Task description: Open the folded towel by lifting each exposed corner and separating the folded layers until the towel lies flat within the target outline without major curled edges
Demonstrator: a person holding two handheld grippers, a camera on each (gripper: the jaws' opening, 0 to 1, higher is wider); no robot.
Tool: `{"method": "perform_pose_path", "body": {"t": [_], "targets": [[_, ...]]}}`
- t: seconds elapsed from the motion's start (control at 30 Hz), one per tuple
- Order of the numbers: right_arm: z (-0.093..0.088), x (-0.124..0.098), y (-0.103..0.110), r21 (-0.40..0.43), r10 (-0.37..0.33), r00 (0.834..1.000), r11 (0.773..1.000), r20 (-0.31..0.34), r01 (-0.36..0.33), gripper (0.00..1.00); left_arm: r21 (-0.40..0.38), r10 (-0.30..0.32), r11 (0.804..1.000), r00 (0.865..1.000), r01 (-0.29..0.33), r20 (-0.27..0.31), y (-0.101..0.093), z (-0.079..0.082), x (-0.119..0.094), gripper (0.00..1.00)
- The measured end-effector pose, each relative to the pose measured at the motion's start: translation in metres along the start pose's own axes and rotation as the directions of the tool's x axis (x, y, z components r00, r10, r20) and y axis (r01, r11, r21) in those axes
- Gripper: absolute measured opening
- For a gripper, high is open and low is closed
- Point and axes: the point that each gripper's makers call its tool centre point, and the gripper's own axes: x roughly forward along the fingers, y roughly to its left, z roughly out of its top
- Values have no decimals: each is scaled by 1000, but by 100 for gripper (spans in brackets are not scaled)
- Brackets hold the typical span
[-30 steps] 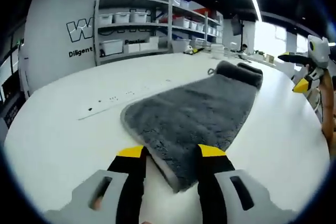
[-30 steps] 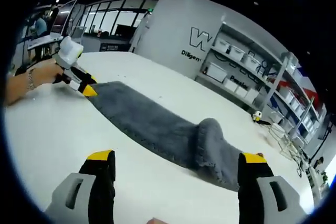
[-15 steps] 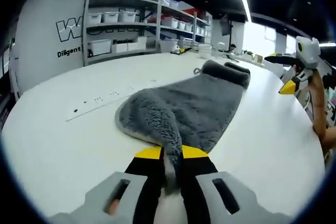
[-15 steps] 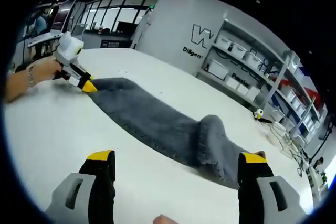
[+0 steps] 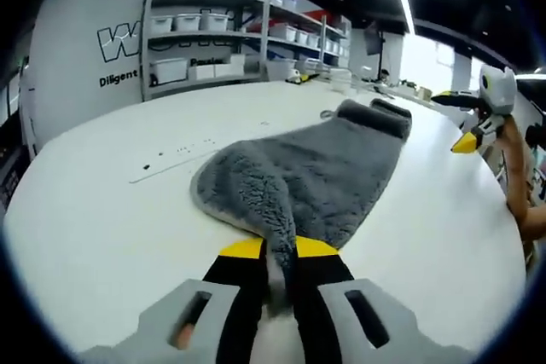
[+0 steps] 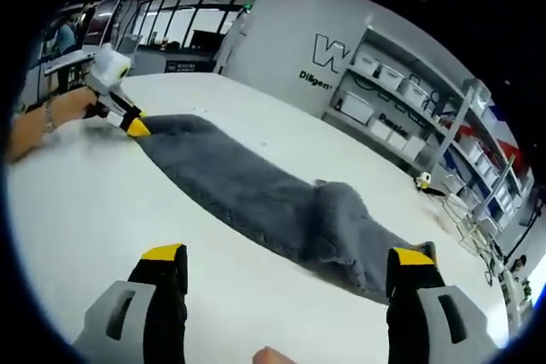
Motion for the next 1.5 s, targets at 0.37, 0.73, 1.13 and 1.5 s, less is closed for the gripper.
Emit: {"method": "perform_pose_path", "body": {"t": [0.37, 0.73, 1.13, 1.5], "targets": [[-3, 2, -1, -1, -3, 1000, 1000, -15, 3, 99, -23, 41, 999, 999, -41, 11, 27, -14, -27, 10], [-6, 4, 1, -8, 2, 1000, 1000, -29, -2, 99, -4, 66, 998, 998, -66, -5, 41, -24, -48, 10], [-2, 4, 6, -24, 22, 1000, 999, -17, -23, 99, -37, 111, 993, 994, -112, -6, 68, -39, -80, 10], [-5, 6, 6, -22, 22, 999, 1000, -29, -23, 99, -54, 152, 987, 988, -153, -28, 97, -59, -120, 11]]}}
